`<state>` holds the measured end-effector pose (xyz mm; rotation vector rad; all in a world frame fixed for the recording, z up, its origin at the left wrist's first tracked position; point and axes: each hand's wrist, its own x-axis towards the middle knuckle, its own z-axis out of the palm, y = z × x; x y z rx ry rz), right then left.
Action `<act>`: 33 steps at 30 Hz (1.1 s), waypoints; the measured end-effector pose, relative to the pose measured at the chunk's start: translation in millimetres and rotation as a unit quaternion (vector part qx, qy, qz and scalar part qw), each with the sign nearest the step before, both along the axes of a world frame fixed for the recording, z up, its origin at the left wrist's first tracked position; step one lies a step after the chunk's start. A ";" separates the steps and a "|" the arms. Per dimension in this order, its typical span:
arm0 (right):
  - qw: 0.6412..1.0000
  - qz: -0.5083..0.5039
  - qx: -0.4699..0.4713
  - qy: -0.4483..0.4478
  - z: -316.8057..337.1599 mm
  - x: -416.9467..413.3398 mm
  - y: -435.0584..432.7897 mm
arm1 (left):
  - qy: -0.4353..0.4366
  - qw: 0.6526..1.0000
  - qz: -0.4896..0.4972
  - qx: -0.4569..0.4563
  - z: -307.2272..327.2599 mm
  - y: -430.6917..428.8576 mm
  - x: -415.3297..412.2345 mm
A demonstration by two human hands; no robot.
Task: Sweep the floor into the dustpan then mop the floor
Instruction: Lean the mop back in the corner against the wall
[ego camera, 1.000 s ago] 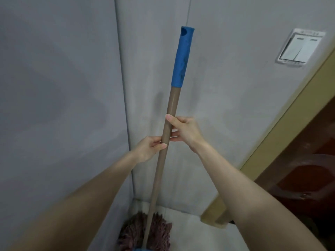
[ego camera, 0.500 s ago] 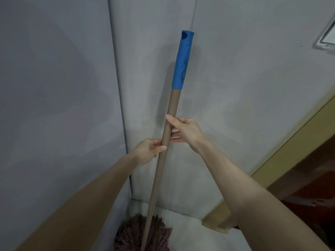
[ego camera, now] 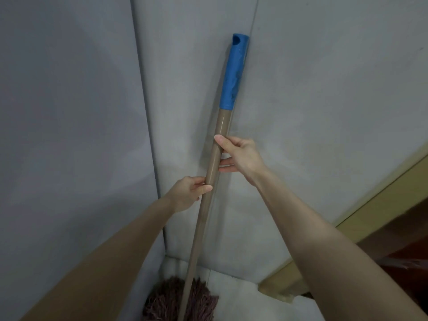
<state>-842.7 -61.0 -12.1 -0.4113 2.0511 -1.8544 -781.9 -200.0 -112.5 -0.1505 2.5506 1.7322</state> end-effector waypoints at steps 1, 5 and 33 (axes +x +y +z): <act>1.000 0.000 0.001 0.000 -1.0 -0.3 -0.3 | 0.003 1.000 -0.001 0.002 -0.5 -0.2 0.3; 1.000 0.006 0.006 -0.004 -0.9 -1.3 -2.5 | 0.005 1.000 -0.003 0.003 0.9 -1.4 1.2; 0.999 -0.029 0.024 0.013 -8.3 22.3 -10.9 | -0.020 0.996 0.074 -0.047 2.3 -5.9 7.0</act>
